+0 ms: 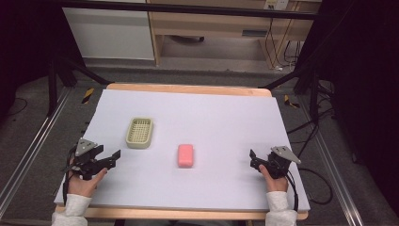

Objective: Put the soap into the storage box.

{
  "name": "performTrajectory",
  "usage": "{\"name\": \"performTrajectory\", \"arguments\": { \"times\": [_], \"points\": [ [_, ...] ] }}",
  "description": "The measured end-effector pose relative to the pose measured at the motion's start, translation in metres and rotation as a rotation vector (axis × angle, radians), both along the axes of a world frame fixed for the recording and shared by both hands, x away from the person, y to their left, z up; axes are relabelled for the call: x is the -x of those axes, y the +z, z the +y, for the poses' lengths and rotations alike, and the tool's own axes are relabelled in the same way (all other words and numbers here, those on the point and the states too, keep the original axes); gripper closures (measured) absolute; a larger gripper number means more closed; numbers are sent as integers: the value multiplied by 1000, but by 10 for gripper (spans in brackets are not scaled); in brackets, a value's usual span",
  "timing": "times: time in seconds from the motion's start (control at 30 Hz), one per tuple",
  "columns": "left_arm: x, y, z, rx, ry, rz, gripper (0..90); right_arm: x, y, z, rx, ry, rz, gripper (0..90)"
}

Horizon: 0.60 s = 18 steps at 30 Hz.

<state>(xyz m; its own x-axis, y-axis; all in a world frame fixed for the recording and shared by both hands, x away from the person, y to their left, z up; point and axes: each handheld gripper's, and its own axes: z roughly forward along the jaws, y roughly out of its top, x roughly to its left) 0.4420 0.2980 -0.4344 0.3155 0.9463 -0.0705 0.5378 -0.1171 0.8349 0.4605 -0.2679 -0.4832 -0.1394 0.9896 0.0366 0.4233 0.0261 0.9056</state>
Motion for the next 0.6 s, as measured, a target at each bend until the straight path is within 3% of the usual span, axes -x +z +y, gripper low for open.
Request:
{"name": "performTrajectory", "arguments": {
  "times": [0.33,0.6],
  "points": [
    [2,17,-18,9,-39,-3,270,0,0,2,46,-7,9,32],
    [-3,28,-35,1,-75,3,269,2,0,-1,50,0,21,34]
  ]
}}
